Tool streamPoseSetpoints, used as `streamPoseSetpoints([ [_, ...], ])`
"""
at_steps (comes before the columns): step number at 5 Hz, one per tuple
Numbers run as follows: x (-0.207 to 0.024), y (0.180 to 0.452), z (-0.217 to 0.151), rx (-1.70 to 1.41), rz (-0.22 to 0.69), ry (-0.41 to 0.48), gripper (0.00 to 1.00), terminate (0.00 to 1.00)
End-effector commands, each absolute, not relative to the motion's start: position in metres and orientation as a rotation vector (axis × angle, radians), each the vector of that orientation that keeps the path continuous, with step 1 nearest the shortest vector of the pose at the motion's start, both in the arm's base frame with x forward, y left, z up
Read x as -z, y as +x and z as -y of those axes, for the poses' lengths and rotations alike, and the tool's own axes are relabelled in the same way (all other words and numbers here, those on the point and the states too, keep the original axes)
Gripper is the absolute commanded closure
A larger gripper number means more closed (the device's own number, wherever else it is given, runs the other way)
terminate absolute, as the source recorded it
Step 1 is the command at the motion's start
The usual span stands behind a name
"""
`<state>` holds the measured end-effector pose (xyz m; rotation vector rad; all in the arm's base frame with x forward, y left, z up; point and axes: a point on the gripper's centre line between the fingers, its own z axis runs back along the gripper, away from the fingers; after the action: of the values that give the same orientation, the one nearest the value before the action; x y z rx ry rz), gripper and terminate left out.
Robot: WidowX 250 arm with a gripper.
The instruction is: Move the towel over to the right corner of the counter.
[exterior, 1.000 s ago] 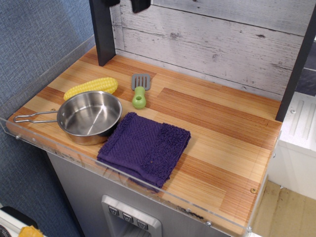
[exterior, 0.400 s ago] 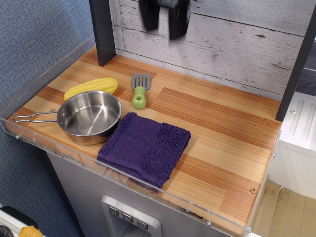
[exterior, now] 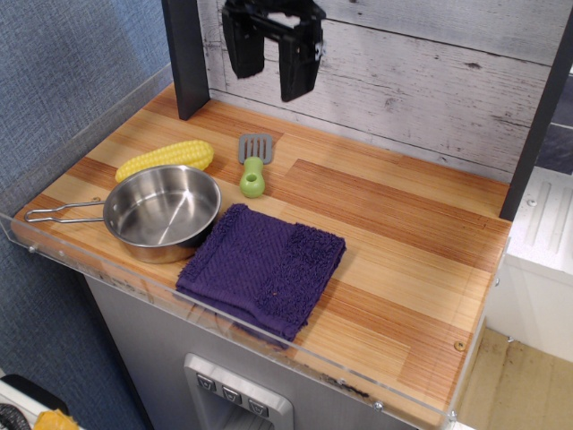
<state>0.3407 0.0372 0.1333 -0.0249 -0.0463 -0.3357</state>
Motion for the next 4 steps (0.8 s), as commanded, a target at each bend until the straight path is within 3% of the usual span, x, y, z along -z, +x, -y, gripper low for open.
streamPoseSetpoints([
  [1, -0.142, 0.32, -0.048, 0.235, 0.126, 0.03, 0.0, 0.0],
  [4, -0.119, 0.268, -0.029, 0.227, 0.088, 0.012, 0.0, 0.0],
])
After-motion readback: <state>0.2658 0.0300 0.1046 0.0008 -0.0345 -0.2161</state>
